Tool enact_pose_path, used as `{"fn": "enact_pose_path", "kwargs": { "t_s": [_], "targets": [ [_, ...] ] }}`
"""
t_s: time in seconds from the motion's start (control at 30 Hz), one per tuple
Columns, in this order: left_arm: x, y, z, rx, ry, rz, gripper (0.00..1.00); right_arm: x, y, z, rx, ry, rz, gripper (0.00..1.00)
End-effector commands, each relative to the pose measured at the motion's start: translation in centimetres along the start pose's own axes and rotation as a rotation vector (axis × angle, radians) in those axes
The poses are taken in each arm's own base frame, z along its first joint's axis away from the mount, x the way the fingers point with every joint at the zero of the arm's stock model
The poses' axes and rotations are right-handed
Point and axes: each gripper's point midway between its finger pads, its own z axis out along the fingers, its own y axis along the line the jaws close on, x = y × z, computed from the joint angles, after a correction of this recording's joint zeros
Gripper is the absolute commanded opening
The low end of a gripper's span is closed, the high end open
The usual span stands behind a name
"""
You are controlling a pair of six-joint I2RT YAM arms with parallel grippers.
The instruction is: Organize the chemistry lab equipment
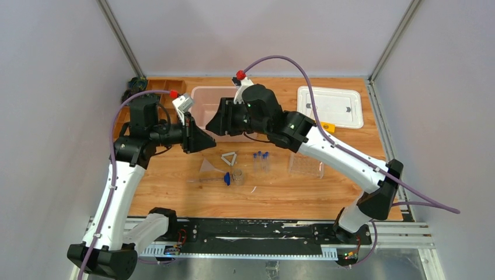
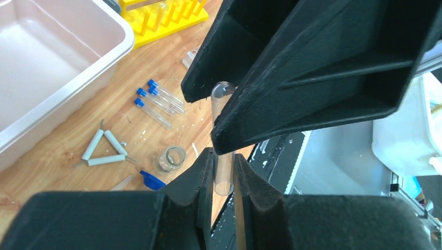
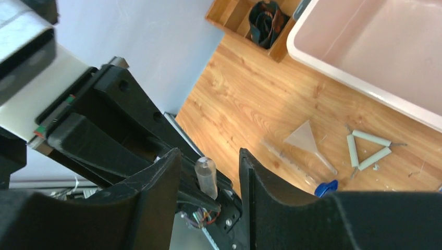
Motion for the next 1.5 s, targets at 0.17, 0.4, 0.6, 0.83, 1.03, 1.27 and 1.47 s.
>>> {"fn": "enact_pose_path", "kwargs": {
  "t_s": [0.17,0.4,0.6,0.83,1.03,1.27,1.47],
  "targets": [
    [0.6,-1.6,-0.8,0.044,-0.001,0.131,0.04,0.6,1.0,-1.0,-0.099,0.148,-0.028,0.40],
    [1.1,-1.6,-0.8,0.056,0.010,0.145,0.04,1.0,1.2,-1.1,-0.133,0.196,-0.008,0.25],
    [0.8,-1.4,-0.8,0.036,0.007,0.156,0.18,1.1,0.8,-1.4,-0.136,0.219,-0.001,0.01],
    [-0.2,0.4,-1.5,-0.115,-0.011,0.160,1.00,-1.4,-6.6,-4.9,0.111,0.125,-0.063,0.00],
    [-0.5,2.5,-2.2,-0.253,0.020,0.146,1.00,-3.5,-20.0,-14.1,0.648,-0.068,-0.171,0.00],
    [0.2,3.7,-2.1,-0.287,0.052,0.116,1.00,-2.3,-32.0,-22.0,1.053,-0.164,-0.092,0.00],
    [0.6,3.9,-2.1,-0.289,0.067,0.119,1.00,-2.8,-36.7,-22.9,1.155,-0.222,-0.047,0.00]
  ]
}}
